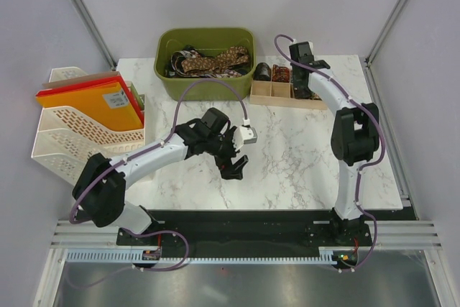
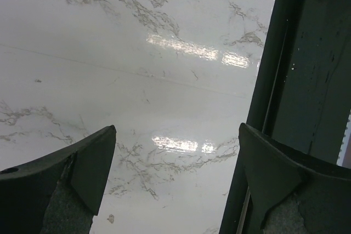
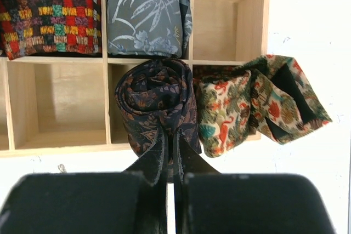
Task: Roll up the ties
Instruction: Place the tie in the storage box.
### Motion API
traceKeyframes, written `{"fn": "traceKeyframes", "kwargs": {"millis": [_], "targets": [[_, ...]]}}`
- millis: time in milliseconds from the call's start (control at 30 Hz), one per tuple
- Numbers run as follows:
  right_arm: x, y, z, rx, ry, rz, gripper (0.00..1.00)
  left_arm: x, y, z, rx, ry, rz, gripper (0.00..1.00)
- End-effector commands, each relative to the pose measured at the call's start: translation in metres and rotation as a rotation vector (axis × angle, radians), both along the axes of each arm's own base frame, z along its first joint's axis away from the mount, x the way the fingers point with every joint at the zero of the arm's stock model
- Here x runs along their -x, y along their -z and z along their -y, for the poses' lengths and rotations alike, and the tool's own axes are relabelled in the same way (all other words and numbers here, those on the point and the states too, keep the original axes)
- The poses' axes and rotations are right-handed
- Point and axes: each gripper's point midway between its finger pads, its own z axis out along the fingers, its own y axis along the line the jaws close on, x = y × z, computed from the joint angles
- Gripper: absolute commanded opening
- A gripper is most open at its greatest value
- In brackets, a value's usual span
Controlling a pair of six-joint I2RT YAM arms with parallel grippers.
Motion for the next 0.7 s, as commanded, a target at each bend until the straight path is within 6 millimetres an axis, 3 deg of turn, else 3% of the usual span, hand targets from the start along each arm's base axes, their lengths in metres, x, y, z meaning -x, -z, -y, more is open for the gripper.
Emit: {"fn": "traceKeyframes", "kwargs": {"millis": [0,433,567,667], "targets": [[-0.009,0.009,-0.001,-0.005,0.026,-0.014,0.0,0.006,-0.015,0.001,0.053,-0.005,-0.009,1.0],[-0.032,0.03,-0.005,-0.066,0.039,-0.013,0.0,0.013,-0.011,-0.003,0.05,-0.014,-0.036,1.0],[-0.031,0.015,-0.019,-0.144,-0.015,-0.003,0.0,0.013,-0.01,-0.005,0.047,-0.016,-0.041,1.0],[-0.029,0.002,-0.017,-0.133,-0.018,0.012,0.0,0.015,-0.01,-0.004,0.047,-0.012,-0.049,1.0]]}}
